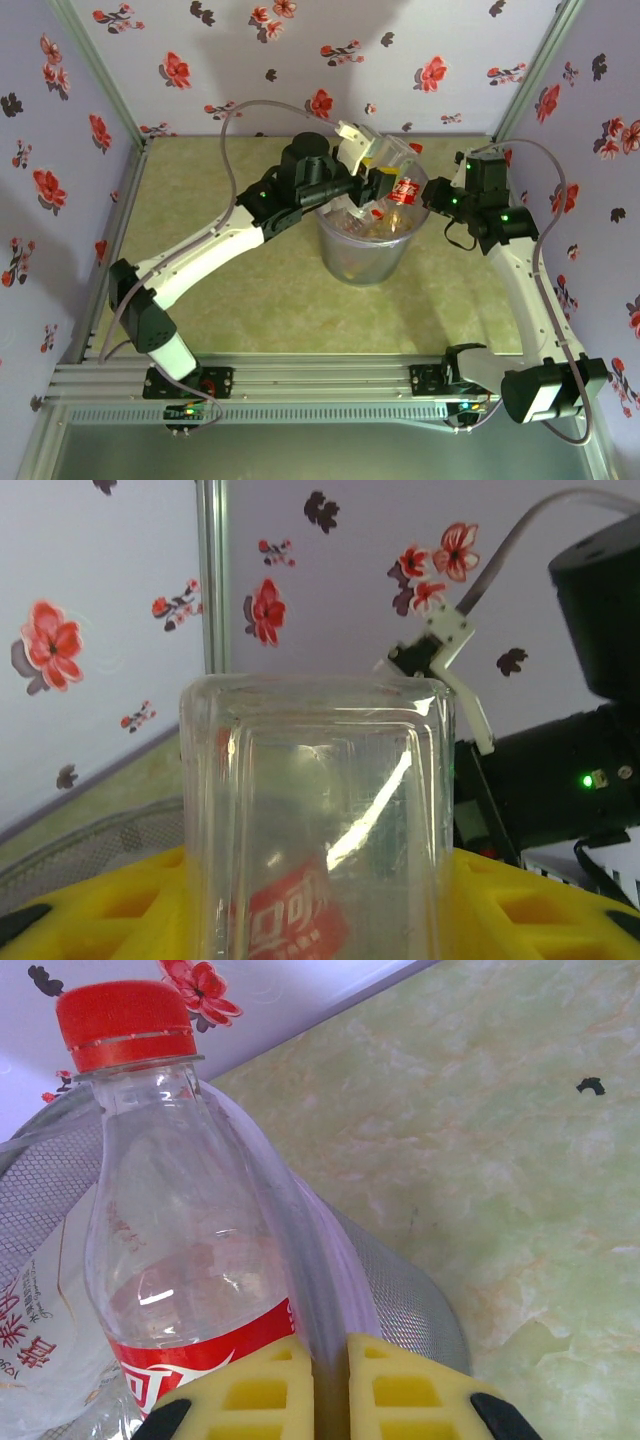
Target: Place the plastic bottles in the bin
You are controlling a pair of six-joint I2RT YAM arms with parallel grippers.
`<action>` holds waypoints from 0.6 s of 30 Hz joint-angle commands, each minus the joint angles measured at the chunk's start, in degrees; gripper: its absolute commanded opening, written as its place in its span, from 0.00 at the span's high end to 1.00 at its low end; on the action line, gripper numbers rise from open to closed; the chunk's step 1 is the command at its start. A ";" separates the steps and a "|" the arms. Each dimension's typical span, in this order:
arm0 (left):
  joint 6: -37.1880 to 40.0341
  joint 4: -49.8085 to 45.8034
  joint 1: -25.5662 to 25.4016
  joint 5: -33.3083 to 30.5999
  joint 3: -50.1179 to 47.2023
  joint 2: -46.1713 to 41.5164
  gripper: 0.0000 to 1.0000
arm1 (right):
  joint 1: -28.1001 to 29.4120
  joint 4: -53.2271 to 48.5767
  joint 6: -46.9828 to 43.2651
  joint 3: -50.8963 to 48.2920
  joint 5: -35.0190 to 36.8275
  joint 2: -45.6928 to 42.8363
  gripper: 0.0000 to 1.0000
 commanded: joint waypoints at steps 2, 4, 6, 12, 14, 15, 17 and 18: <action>0.84 -2.26 -0.31 1.86 -1.37 -0.22 1.00 | 1.39 -1.94 -0.37 -1.13 -2.31 -0.54 1.00; 0.90 -3.22 -0.31 1.96 -2.14 -0.19 1.00 | 1.39 -1.79 -0.38 -1.32 -2.40 -0.44 1.00; 0.98 -3.75 -0.31 2.12 -3.18 -0.22 1.00 | 1.38 -1.57 -0.35 -1.49 -2.43 -0.33 1.00; 1.65 -5.73 -0.27 2.22 -5.22 -0.37 1.00 | 1.33 -1.53 -0.43 -1.51 -2.18 -0.18 1.00; 1.90 -6.19 -0.28 2.22 -5.91 -0.54 1.00 | 1.29 -1.63 -0.42 -1.51 -2.13 -0.32 1.00; 1.95 -6.48 -0.29 2.16 -6.31 -0.62 1.00 | 1.29 -1.63 -0.48 -1.42 -2.10 -0.28 1.00; 2.44 -7.12 -0.27 2.21 -6.92 -0.67 1.00 | 1.31 -1.63 -0.39 -1.33 -2.27 -0.36 1.00; 2.65 -7.40 -0.22 2.22 -7.15 -0.69 0.98 | 1.31 -1.63 -0.44 -1.32 -2.23 -0.41 1.00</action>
